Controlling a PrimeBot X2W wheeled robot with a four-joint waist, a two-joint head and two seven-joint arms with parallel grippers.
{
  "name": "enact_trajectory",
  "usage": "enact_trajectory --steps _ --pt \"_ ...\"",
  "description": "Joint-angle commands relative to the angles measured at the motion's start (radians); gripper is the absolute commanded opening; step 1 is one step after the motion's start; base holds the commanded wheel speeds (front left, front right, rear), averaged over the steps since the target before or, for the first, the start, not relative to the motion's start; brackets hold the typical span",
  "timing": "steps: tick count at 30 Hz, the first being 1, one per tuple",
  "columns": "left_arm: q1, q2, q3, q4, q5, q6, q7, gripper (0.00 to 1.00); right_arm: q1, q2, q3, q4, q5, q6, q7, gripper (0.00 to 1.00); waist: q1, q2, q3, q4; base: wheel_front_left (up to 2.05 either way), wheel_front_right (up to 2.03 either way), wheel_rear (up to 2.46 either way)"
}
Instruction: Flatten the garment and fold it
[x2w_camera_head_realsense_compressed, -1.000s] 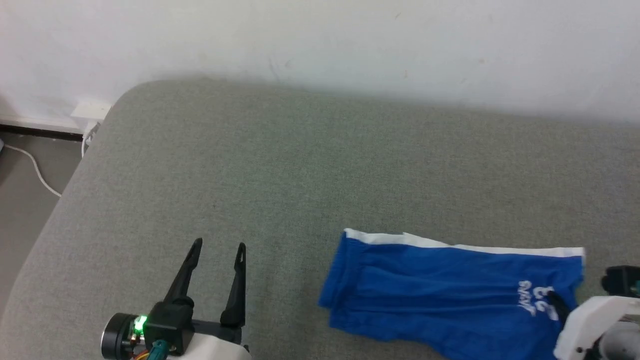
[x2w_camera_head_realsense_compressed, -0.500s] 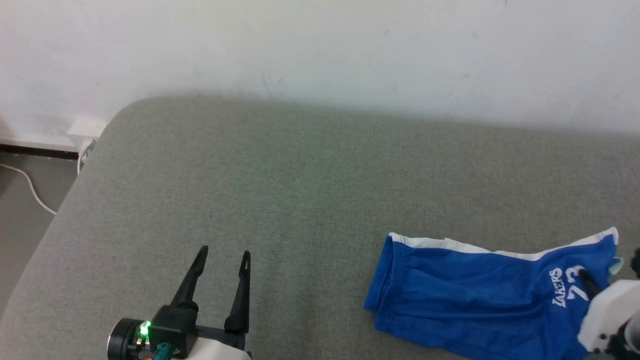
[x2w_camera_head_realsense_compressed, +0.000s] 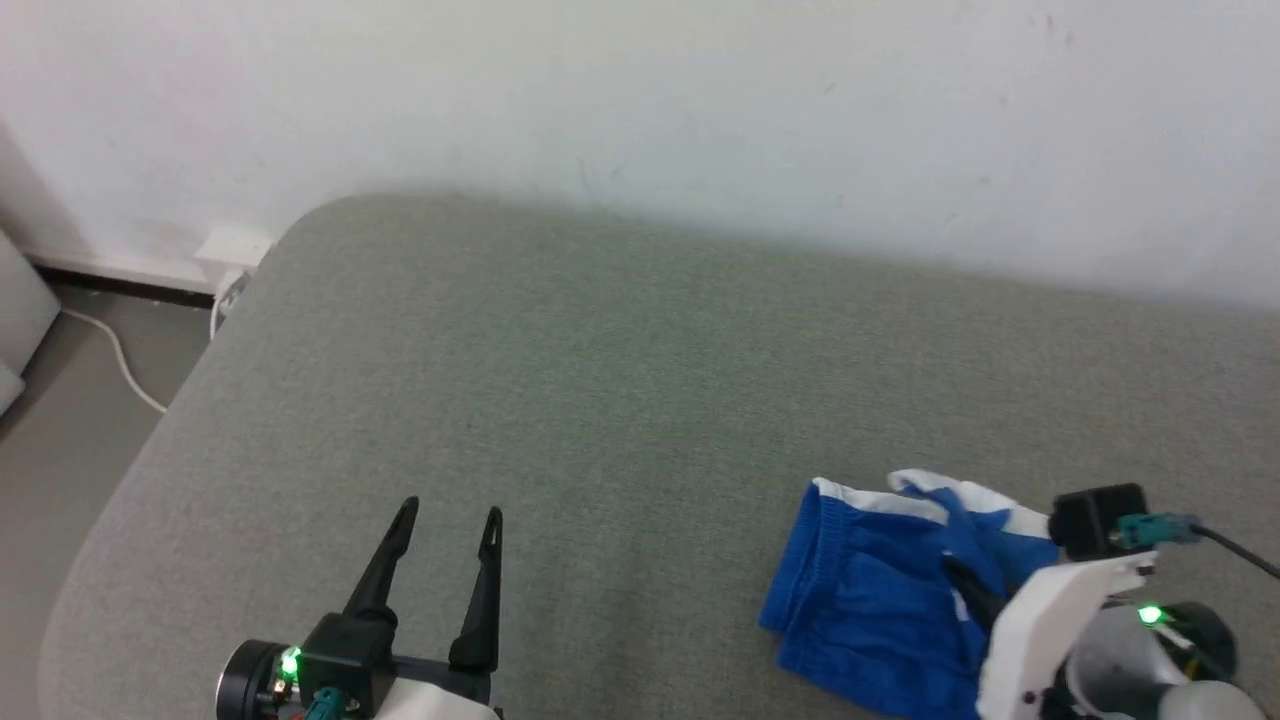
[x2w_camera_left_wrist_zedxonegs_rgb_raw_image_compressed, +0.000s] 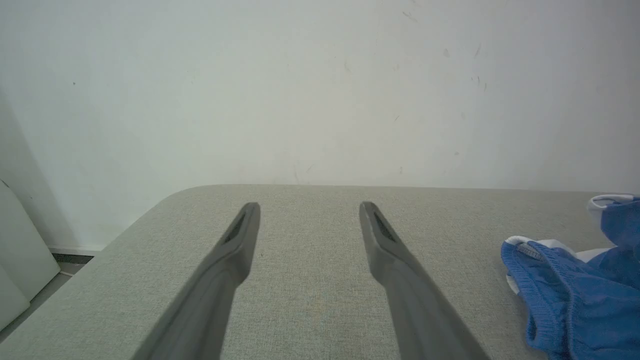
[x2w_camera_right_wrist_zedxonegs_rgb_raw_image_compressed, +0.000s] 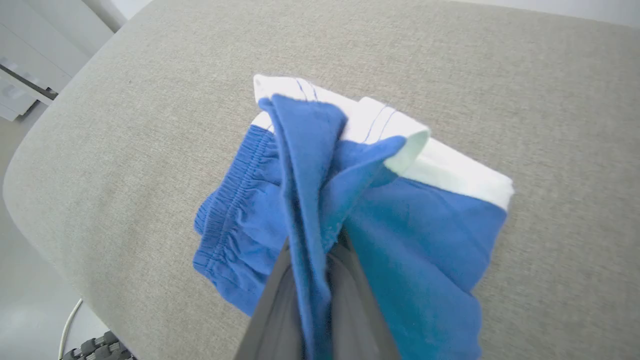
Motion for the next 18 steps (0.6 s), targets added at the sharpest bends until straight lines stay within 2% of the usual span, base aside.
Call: enact_trajectory --steps 1,8,16,17,18 --pt "0.014 -0.004 0.003 0.003 0.008 -0.006 -0.005 1.00 -0.027 0.026 0.020 0.009 0.012 -0.001 0.001 0.00 0.0000 0.0000 0.002 0.026 0.00 0.00 0.00" --pt "0.009 -0.007 0.000 0.007 0.010 -0.010 -0.005 1.00 -0.098 0.074 0.066 0.120 0.009 -0.001 -0.041 0.00 0.0000 0.0000 0.016 0.078 0.00 0.00 0.00" --pt "0.008 -0.009 -0.003 0.012 0.011 -0.013 -0.005 1.00 -0.154 0.093 0.085 0.296 -0.030 -0.001 -0.115 0.00 0.0000 0.0000 0.033 0.104 0.00 0.00 0.00" --pt "0.007 -0.010 -0.003 0.012 0.011 -0.013 -0.005 1.00 -0.160 0.095 0.090 0.315 -0.034 -0.001 -0.125 0.36 0.0000 0.0000 0.036 0.105 0.00 0.00 0.00" --pt "0.006 -0.010 -0.003 0.012 0.011 -0.014 -0.005 1.00 -0.165 0.096 0.104 0.330 -0.035 -0.001 -0.134 1.00 0.0000 0.0000 0.039 0.106 0.00 0.00 0.00"
